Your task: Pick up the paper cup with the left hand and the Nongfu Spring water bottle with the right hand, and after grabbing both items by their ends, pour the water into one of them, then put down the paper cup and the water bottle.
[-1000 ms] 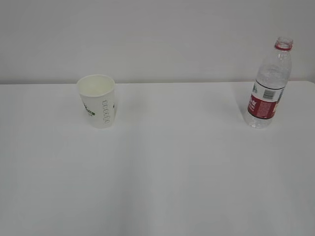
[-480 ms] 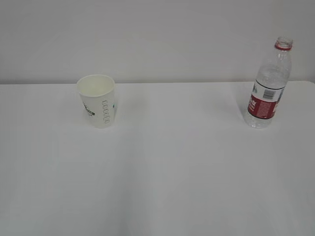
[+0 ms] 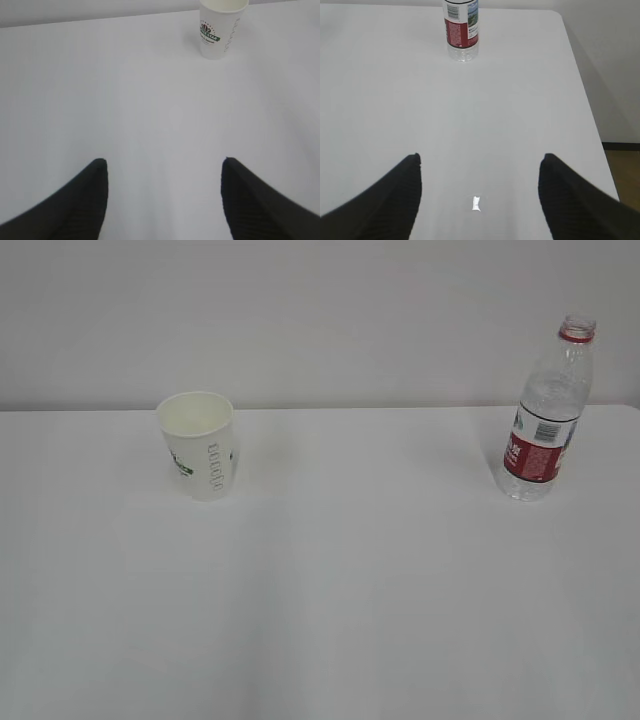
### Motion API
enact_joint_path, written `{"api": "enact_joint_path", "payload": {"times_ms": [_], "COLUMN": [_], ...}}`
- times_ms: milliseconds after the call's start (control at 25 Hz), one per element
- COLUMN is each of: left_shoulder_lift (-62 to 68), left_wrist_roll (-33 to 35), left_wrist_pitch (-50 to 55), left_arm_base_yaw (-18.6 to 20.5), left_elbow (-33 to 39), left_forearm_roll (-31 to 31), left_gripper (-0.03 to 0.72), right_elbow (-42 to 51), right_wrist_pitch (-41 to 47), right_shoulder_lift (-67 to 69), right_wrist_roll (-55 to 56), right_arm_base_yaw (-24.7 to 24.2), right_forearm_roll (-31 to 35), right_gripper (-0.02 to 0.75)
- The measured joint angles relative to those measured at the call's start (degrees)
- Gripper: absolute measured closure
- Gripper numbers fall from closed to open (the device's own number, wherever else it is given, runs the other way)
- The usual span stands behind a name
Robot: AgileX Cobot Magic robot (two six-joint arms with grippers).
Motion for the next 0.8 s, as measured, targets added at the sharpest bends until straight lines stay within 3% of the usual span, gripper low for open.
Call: {"api": "enact_joint_path", "payload": {"times_ms": [640, 800], "left_shoulder_lift": [0.0, 0.0], "left_wrist_roll": [0.0, 0.0], "left_wrist_pitch": [0.0, -2.1], "left_arm_base_yaw": [0.0, 0.0], "left_elbow": [0.0, -0.9], "left_forearm_roll": [0.0, 0.0], "left_gripper": [0.174, 0.174], "right_elbow": [-0.2, -2.2], "right_wrist_pitch": [-0.1, -3.7], "right_shoulder_lift": [0.0, 0.0], "right_wrist_roll": [0.0, 0.0], "right_arm_base_yaw": [0.0, 0.0], "right_forearm_roll": [0.0, 0.3], "right_gripper": [0.188, 0.188]}}
